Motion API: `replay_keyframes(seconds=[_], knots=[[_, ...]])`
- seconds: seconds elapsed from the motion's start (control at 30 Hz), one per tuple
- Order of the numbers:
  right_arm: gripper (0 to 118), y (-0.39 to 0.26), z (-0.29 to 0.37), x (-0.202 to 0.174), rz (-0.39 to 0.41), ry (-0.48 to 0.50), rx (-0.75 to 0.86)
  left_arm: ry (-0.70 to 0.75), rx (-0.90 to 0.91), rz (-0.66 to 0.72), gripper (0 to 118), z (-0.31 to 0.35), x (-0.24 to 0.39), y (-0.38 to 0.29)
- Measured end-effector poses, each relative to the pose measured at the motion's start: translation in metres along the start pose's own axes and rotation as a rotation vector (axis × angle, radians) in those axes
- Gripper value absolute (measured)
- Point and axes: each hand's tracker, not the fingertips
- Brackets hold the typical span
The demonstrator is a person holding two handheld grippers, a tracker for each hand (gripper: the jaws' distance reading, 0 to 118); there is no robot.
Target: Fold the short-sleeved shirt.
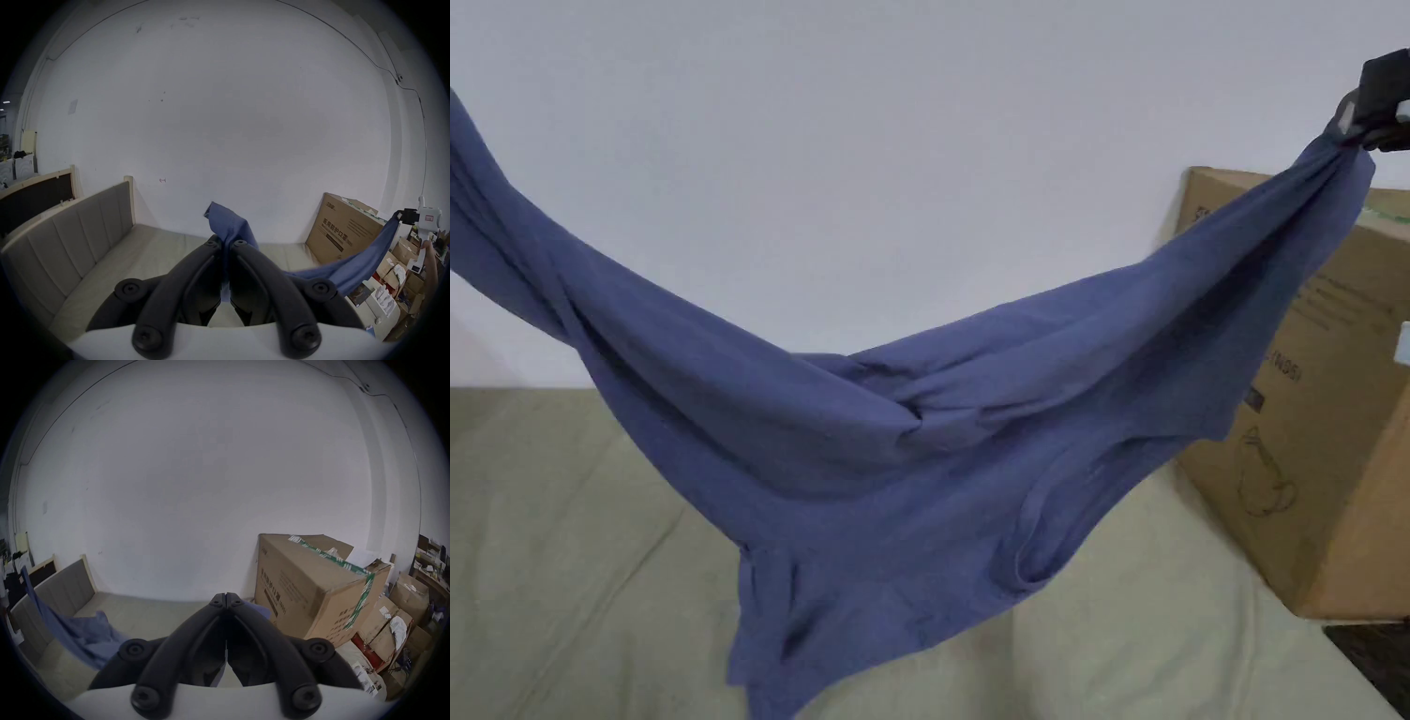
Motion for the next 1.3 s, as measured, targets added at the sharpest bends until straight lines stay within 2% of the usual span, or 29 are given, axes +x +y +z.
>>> replay_keyframes(seconds=[0.17,0.37,0.73,0.83,0.93,1.03,1.17,1.3], knots=[[0,0.021,-0.022,0.001,0.034,-0.067,0.011,0.019,0.009,-0.017,4,-0.024,0.004,0.024],[0,0.028,-0.037,0.01,0.018,-0.097,0.003,0.033,0.004,-0.005,4,-0.05,0.006,0.036],[0,0.02,-0.059,0.012,-0.022,-0.114,-0.012,0.065,-0.036,-0.019,4,-0.09,0.011,0.035],[0,0.015,-0.059,0.016,-0.054,-0.088,0.008,0.054,-0.036,-0.012,4,-0.093,0.012,0.026],[0,-0.004,-0.046,0.018,-0.079,-0.053,-0.001,0.036,-0.068,-0.013,4,-0.092,0.009,0.006],[0,-0.037,-0.034,0.024,-0.069,-0.045,-0.044,0.003,-0.143,-0.012,4,-0.083,0.004,-0.024],[0,-0.101,-0.007,0.029,-0.068,-0.02,-0.157,-0.036,-0.229,0.005,4,-0.055,-0.004,-0.08],[0,-0.175,0.01,0.041,-0.084,-0.007,-0.284,-0.059,-0.346,0.077,4,-0.014,-0.004,-0.148]])
